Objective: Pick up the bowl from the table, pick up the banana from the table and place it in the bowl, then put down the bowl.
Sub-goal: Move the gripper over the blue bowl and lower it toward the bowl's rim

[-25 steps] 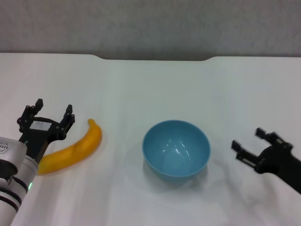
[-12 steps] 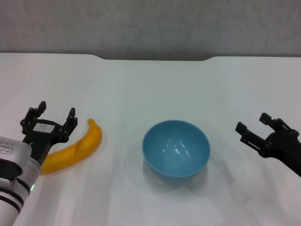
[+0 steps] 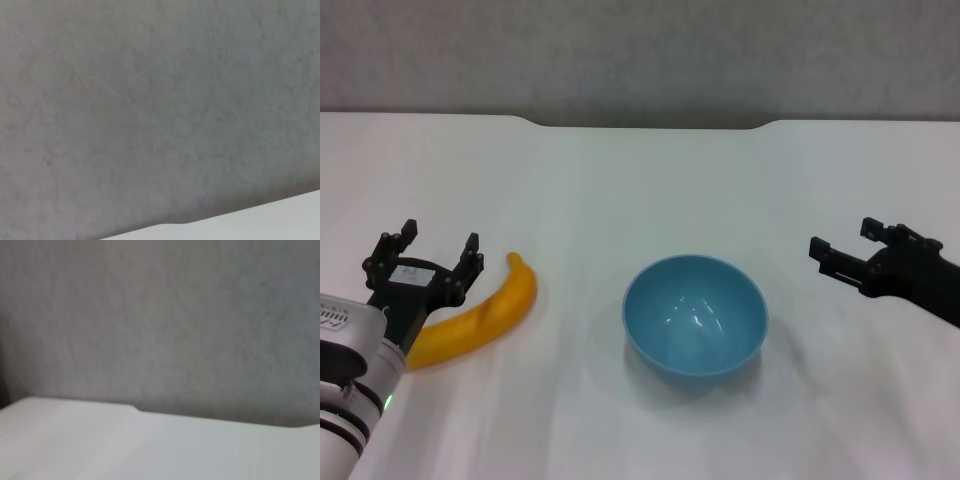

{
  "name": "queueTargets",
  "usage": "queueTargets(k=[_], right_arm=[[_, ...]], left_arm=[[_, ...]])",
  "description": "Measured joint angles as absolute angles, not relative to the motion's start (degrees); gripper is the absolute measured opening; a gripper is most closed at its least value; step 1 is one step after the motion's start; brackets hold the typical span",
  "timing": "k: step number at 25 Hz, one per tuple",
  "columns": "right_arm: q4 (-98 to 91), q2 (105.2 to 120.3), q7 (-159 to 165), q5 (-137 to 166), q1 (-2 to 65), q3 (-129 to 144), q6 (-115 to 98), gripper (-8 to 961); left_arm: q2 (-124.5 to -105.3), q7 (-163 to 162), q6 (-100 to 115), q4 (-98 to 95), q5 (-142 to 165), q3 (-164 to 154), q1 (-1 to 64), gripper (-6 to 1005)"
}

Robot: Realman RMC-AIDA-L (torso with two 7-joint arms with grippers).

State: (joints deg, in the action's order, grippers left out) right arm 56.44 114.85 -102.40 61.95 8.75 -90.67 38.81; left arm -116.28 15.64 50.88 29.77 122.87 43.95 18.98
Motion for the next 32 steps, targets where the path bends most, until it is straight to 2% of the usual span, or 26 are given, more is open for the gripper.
queueTargets(k=[6, 12, 22, 32], right_arm=[[66.13, 114.84, -70.33, 94.42, 11.9, -94.38, 39.18, 887], [70.55, 114.97, -44.42, 119.7, 18.12, -98.23, 46.19, 886], [52.3, 114.76, -35.77, 127.12, 35.21, -108.73, 55.46, 885], [38.2, 114.65, -37.12, 128.16, 44.33, -109.87, 57.29, 884]], left_arm=[[-116.28, 15.64, 50.88, 29.66, 122.87, 43.95, 19.15, 782], [-116.28, 15.65, 50.39, 29.61, 122.87, 43.95, 19.53, 782], [-116.37, 15.64, 50.08, 29.8, 123.09, 43.94, 20.31, 782], [-116.37, 15.64, 49.56, 29.8, 122.94, 43.95, 21.33, 782]])
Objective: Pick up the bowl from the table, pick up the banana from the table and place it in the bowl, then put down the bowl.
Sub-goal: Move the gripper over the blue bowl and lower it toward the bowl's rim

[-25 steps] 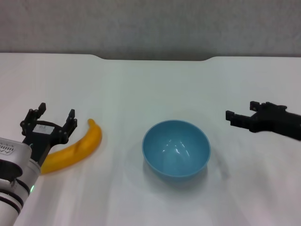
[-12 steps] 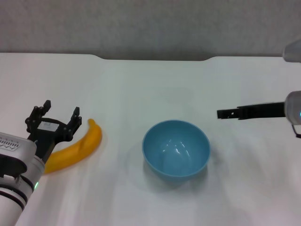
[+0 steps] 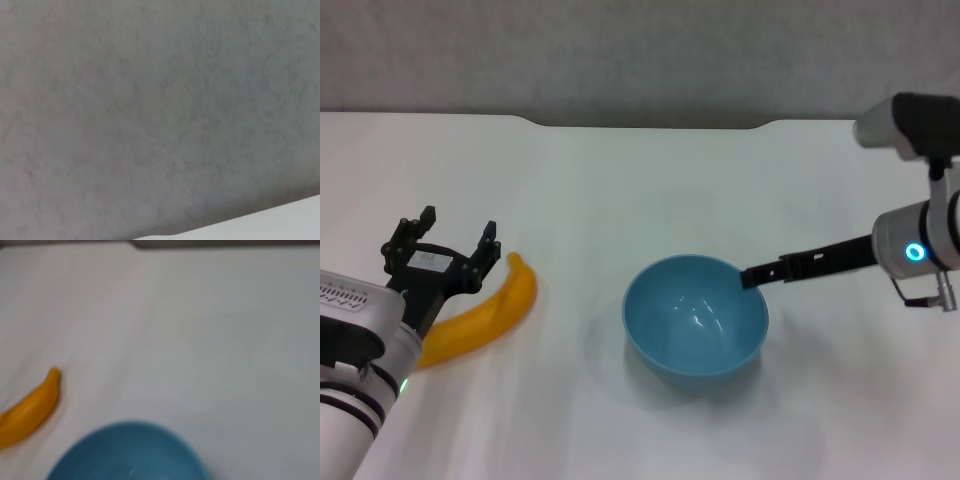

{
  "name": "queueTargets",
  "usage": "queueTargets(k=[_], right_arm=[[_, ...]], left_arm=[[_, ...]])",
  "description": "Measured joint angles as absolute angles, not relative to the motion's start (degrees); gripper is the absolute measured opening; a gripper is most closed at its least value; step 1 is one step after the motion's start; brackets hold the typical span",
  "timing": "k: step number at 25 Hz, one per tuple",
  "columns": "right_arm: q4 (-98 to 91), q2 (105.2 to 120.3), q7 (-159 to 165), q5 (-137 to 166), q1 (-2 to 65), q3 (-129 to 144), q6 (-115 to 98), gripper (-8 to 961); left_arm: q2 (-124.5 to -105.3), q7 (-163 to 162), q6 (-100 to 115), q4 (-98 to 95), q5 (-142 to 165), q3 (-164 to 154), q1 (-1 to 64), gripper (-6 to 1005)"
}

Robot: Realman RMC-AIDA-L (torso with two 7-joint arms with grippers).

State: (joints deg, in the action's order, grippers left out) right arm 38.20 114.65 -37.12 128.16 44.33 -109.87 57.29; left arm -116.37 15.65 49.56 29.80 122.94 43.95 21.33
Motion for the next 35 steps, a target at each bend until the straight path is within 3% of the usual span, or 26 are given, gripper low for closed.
queueTargets(k=[10, 21, 26, 35], right_arm=[[30.23, 115.22, -38.27, 128.08, 47.24, -108.09, 52.58, 883], [26.53, 115.58, -41.8, 119.9, 48.58, -102.94, 48.79, 714], [26.07, 115.58, -41.69, 118.97, 49.01, -99.66, 47.56, 686], [26.7, 115.64, -41.94, 118.97, 47.91, -96.46, 44.07, 348]], left_arm=[[-116.37, 15.64, 49.56, 29.79, 122.87, 43.94, 21.9, 783], [-116.37, 15.64, 49.57, 29.79, 122.86, 43.95, 22.25, 784], [-116.37, 15.64, 49.58, 29.79, 122.95, 43.95, 22.34, 784], [-116.37, 15.64, 49.56, 29.42, 122.85, 44.12, 22.08, 784]])
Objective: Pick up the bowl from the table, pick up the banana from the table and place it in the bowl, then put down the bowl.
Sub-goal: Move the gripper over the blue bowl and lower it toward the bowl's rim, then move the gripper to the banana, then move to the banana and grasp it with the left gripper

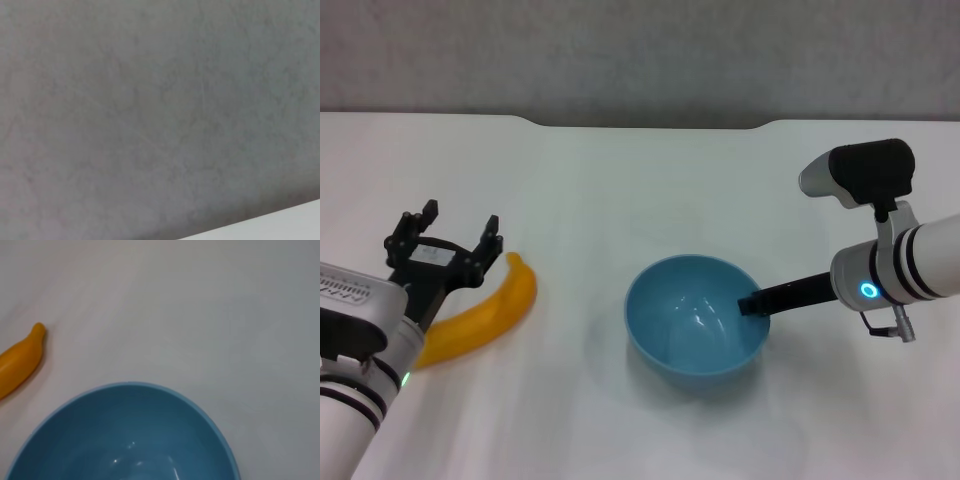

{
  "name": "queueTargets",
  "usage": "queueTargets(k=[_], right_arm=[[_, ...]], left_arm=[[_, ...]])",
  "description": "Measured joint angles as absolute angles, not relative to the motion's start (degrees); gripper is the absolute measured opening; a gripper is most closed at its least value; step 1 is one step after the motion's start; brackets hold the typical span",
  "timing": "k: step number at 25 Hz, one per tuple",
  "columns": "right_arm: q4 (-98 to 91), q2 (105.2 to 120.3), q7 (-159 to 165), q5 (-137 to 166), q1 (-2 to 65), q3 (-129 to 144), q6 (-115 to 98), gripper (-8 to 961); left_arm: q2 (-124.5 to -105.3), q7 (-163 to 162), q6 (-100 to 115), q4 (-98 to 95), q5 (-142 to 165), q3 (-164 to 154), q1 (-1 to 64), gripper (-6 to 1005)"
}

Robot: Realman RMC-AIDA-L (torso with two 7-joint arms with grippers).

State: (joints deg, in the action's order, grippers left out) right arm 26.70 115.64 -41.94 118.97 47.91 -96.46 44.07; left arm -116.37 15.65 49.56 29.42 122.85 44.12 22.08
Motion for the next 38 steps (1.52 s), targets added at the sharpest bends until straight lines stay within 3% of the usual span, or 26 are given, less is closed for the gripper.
queueTargets(k=[10, 15, 17, 18, 22, 24, 31, 38], right_arm=[[31.57, 115.73, -41.97, 118.41, 43.96, -95.92, 42.78, 47], [33.59, 115.61, -45.45, 112.87, 39.77, -94.47, 41.73, 36], [34.65, 115.48, -45.96, 112.01, 38.36, -94.59, 41.72, 36], [36.11, 115.4, -46.25, 111.5, 36.95, -94.77, 41.71, 36], [42.21, 115.31, -46.09, 111.04, 33.2, -95.23, 41.66, 36], [43.19, 115.31, -45.93, 111.01, 32.8, -95.25, 41.8, 36], [44.73, 115.27, -45.75, 111.22, 31.79, -95.6, 42.31, 36], [46.11, 115.04, -44.98, 111.9, 30.58, -95.99, 42.51, 36]], left_arm=[[-116.45, 15.53, 49.52, 28.98, 122.69, 47.33, 21.53, 785], [-116.22, 16.05, 48.03, 31.46, 122.69, 47.79, 20.97, 785], [-115.09, 17.66, 42.64, 36.35, 122.83, 48.5, 20.59, 785], [-113.3, 19.69, 35.06, 43.47, 122.98, 50.28, 19.84, 785], [-110.79, 24.94, 13.87, 58.7, 122.97, 59.04, 17.35, 785], [-111.38, 28.7, 1.91, 63.5, 123.14, 66.52, 16.4, 785], [-116.07, 34.84, -30.53, 70.36, 132.22, 87.54, 17.33, 786], [-116.13, 31.09, -46.99, 71.58, 149.14, 88.7, 21.55, 786]])
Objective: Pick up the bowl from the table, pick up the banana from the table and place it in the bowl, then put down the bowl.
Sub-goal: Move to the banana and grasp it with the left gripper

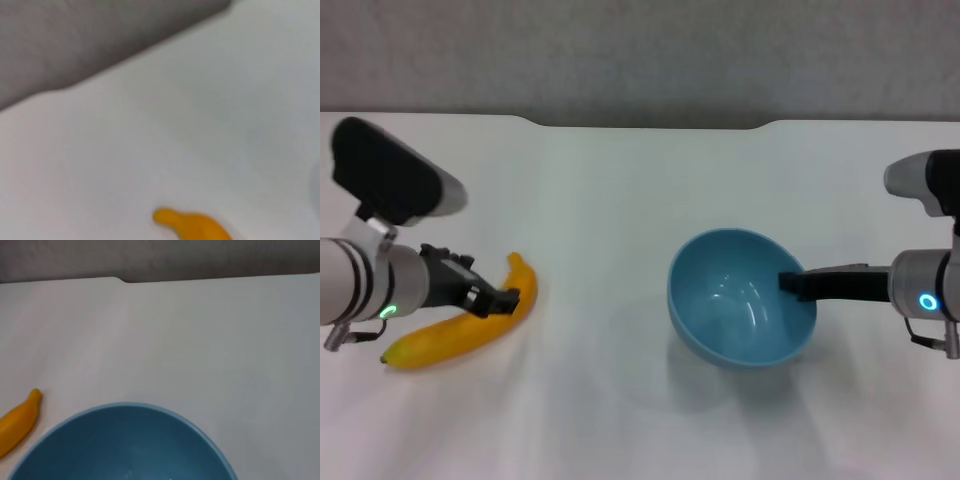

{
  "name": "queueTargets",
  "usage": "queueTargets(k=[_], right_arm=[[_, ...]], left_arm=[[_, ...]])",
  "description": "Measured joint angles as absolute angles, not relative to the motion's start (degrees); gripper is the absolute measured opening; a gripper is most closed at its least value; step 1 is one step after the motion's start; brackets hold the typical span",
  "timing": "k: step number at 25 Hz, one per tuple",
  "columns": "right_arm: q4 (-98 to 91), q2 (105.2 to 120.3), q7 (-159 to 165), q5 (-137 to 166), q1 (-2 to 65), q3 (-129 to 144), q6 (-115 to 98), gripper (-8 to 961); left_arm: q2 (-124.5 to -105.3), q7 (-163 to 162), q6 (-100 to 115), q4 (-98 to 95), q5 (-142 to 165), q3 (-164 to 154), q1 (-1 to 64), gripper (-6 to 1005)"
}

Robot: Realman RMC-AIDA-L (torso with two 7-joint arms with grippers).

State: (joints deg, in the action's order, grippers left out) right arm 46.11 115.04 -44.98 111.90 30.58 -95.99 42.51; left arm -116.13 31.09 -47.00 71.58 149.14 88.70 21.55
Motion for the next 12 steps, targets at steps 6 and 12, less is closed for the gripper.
queueTargets(k=[6, 12], right_arm=[[46.21, 114.98, -43.98, 114.31, 30.5, -98.19, 43.43, 36], [48.68, 115.04, -43.46, 114.42, 30.25, -98.32, 43.93, 35]], left_arm=[[-115.93, 32.71, -53.57, 72.51, 150.72, 89.12, 23.23, 786], [-116.22, 34.47, -53.2, 67.28, 150.53, 88.62, 25.52, 787]])
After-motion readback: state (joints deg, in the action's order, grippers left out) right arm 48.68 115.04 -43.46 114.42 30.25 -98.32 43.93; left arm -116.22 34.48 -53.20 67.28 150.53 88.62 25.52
